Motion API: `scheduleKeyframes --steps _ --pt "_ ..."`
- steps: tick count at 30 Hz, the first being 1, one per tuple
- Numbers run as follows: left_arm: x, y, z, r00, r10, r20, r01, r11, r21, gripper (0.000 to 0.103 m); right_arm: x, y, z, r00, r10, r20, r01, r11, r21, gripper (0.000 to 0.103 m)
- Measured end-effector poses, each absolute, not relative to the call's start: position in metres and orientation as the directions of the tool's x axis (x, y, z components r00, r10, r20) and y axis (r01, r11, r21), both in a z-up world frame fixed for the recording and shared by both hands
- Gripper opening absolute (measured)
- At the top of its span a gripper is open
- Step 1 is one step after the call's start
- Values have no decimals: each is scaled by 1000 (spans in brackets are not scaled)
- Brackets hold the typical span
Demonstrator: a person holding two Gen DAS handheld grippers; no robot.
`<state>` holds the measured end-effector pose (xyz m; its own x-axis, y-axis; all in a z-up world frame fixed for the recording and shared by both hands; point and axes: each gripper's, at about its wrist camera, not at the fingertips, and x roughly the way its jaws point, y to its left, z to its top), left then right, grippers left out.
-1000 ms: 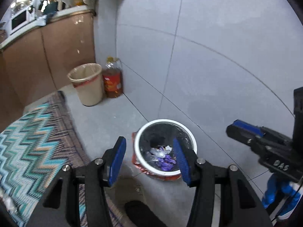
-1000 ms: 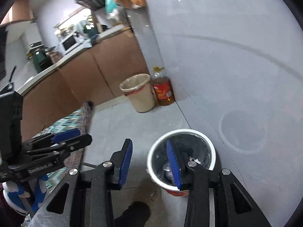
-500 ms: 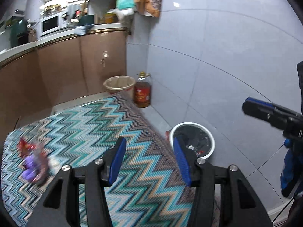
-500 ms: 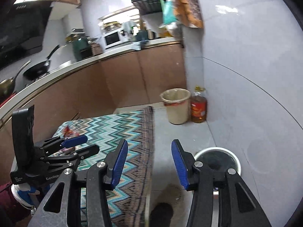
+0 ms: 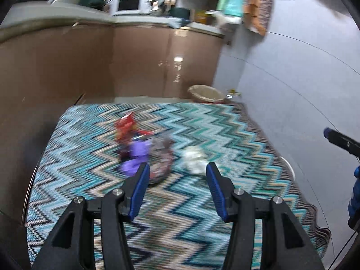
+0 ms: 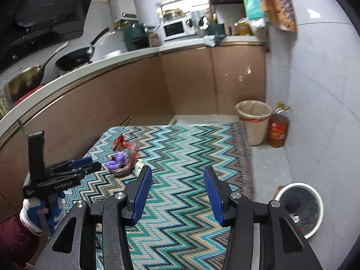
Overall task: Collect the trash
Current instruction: 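Move both tools back over the remaining trash on the rug, then grasp the purple bag with the left tool while the right tool grasps the white tissue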
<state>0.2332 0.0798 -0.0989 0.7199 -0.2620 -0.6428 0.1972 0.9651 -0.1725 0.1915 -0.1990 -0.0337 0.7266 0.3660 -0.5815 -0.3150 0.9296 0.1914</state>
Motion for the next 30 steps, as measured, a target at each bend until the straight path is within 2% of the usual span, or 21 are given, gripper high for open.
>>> scheduleKeyframes --steps 6,12,17,22,27,30 --pt "260 124 -128 690 -274 -670 127 957 -260 49 222 -162 -64 656 408 -634 -369 907 202 45" --pt "290 131 -153 651 -321 -688 109 936 -334 49 258 -122 -98 575 440 -690 -417 883 216 45" --pt "310 133 -171 622 -360 -695 98 917 -387 39 285 -96 -124 512 466 -721 -453 860 234 46" --pt "317 134 -182 599 -388 -701 98 904 -416 25 306 -73 -147 460 489 -741 -484 838 252 46" --pt "317 135 -184 603 -403 -689 107 896 -431 18 320 -58 -165 429 492 -758 -489 832 263 46" --pt "313 134 -180 615 -399 -680 114 899 -423 15 323 -57 -169 417 491 -765 -486 832 269 32"
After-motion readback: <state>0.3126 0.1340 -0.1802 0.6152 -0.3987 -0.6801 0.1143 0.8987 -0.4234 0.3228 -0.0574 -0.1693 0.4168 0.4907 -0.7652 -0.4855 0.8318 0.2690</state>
